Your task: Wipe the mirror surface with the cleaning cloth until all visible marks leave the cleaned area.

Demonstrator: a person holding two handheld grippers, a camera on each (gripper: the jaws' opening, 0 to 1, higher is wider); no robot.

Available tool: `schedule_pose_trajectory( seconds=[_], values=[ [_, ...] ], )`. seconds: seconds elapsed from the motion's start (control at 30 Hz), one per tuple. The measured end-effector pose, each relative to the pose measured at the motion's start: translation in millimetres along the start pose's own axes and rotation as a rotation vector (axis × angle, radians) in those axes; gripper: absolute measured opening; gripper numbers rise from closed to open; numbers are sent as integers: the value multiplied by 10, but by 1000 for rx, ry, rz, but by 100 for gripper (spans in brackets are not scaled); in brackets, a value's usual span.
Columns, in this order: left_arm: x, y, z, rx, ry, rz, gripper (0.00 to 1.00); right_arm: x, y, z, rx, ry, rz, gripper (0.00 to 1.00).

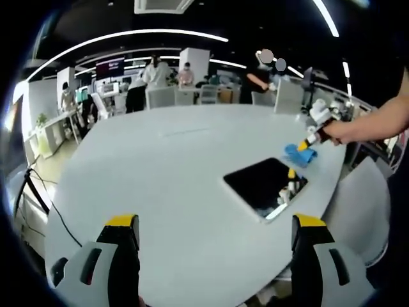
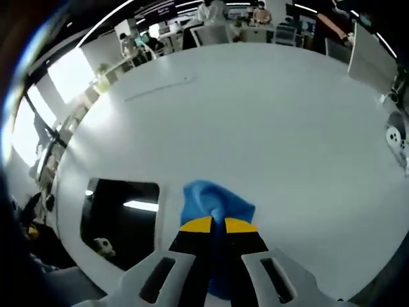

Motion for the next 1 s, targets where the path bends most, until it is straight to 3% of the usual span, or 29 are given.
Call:
schedule_pose_trajectory(
  seconds=[0.1, 0.27, 0.43, 0.6, 0.83, 1.0],
  values=[
    [30, 55, 8, -48, -6, 28, 100, 85, 22, -57, -10, 1, 11, 0],
    [32, -16, 121, -36, -20, 41, 100, 307, 33, -147, -3, 13, -15, 0],
    [91, -13, 85, -5, -5, 36, 100, 280, -44, -118, 28, -17, -15, 0],
    [23, -18, 46, 11, -7, 29, 100, 315, -177, -125, 44, -41, -62, 0],
    [16, -25, 34, 4, 1, 30, 100, 483, -298, -327, 64, -2, -67, 0],
    [42, -37, 28, 3, 10, 33, 100, 462, -297, -316, 56, -9, -61, 0]
  ],
)
Point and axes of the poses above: the point that each gripper's makers call its tool centre point, and the gripper's own axes: z roughly forward along the fingers, y roughly to its right, x roughly out of its top, the point moved 4 cm from there along -z, roughly backward along the fingers, and after that the axes turned 2 degrees about -y, right-handed, at the moved point
